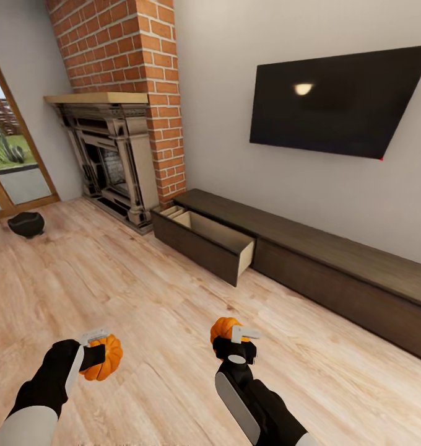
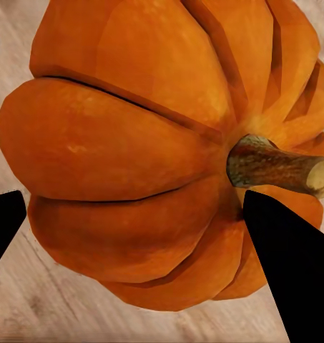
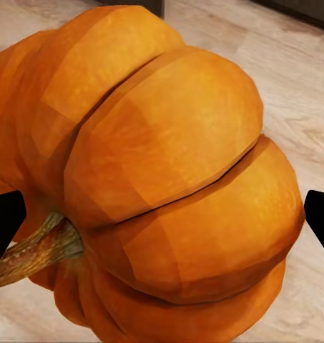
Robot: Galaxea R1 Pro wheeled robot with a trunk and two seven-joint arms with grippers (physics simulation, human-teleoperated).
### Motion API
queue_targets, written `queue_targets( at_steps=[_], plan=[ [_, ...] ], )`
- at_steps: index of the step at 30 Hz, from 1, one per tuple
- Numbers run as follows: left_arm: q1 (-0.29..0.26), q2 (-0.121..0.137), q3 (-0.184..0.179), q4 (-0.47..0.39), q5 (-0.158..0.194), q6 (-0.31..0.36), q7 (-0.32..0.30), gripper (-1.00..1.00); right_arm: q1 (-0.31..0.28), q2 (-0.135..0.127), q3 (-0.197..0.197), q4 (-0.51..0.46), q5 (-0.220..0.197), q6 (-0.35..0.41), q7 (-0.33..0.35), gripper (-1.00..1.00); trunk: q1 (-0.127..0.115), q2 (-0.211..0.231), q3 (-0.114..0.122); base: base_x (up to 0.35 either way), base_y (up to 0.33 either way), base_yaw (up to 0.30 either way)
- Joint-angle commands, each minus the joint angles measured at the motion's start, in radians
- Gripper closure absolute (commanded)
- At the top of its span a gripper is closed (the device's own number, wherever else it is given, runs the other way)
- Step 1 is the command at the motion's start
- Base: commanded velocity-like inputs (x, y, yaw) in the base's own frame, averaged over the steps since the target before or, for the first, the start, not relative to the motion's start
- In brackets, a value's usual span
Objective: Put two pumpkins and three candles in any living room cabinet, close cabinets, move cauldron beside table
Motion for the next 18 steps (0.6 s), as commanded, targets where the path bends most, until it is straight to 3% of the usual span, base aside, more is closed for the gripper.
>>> queue_targets(
  at_steps=[1,18],
  plan=[
    [0.000,0.000,0.000,0.000,-0.001,0.000,0.002,1.00,0.000,0.000,0.000,0.000,0.003,0.000,0.000,1.00,0.000,0.000,0.000,0.000,0.000,0.289],
    [0.000,0.002,0.001,0.000,-0.001,0.001,0.001,1.00,0.000,0.000,0.000,0.001,0.003,0.000,0.000,1.00,0.000,0.000,0.000,0.000,0.000,0.289]
  ],
)
